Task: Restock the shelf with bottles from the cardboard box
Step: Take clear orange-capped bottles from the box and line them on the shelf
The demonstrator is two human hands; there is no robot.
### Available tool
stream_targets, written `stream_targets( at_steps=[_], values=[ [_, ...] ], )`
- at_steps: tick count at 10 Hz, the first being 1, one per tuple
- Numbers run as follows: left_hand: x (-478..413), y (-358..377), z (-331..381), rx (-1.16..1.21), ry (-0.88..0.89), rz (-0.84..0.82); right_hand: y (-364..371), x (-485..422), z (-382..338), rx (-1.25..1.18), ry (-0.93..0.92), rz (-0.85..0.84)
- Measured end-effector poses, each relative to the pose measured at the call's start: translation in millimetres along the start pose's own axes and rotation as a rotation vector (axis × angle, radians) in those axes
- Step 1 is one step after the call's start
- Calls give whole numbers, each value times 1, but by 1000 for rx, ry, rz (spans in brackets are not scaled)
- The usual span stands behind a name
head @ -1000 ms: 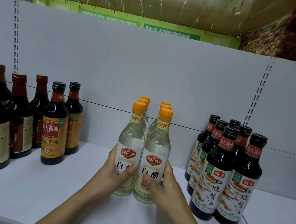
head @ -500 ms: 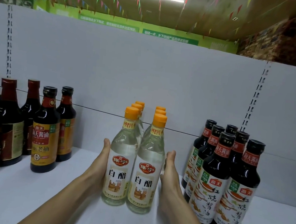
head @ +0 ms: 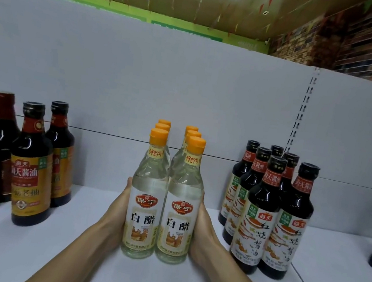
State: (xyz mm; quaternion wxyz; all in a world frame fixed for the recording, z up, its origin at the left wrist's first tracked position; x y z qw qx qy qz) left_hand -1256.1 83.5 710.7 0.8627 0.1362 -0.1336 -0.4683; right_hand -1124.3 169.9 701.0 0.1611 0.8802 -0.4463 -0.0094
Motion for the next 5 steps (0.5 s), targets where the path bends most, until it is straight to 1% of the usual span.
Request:
stream_targets(
  at_steps=[2, 3, 4, 5],
  values=[
    [3, 4, 1, -11, 15, -28, 0, -4, 5, -11, 1, -24],
    [1, 0, 1, -28, 14, -6, -5, -8, 4, 8, -15, -30],
    [-3, -2, 0, -37, 9, 7, -18, -13, 1, 112, -28, 72],
    [-2, -8, 7, 32, 40, 44, -26, -10, -8, 187, -94, 83]
  ],
)
Point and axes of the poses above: each hand's wrist, its own x-axis away from the middle knuckle, its own y-axis out of the palm, z = x × y, the point moved 9 cm from there along -x, towards the middle knuckle, and after that the axes turned 6 degrees about z, right-handed, at the moved point
